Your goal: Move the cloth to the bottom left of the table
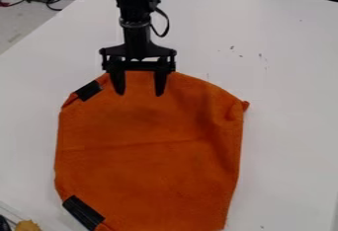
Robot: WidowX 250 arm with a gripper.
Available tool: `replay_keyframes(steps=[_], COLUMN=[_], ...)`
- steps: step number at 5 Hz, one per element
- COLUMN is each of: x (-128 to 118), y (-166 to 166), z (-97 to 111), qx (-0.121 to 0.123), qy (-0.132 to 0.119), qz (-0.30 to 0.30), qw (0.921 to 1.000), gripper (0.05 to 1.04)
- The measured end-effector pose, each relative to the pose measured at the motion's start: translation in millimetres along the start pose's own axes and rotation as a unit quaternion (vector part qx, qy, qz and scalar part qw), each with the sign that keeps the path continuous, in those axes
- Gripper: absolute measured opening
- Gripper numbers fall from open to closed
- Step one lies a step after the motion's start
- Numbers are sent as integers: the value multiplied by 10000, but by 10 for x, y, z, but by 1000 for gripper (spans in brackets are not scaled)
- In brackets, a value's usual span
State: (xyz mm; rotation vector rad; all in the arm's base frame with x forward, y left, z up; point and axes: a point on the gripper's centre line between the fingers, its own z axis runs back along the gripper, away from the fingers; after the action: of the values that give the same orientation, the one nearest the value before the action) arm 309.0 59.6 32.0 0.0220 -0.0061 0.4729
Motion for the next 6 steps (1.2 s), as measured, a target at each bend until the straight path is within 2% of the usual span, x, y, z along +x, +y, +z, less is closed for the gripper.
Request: replay_keyframes(steps=[1,2,3,4,6], x=[-116,-160,-124,-35,378], y=[42,99,97,111,246], z=[-169,-273,-288,-292,-292], qx=[15,120,4,-33,-65], qy=[-54,-228,-360,-445,-475], qz=[246,360,261,14,-679], qw=[9997,9990,9990,9990,9965], gripper=[999,999,1000,1001,998])
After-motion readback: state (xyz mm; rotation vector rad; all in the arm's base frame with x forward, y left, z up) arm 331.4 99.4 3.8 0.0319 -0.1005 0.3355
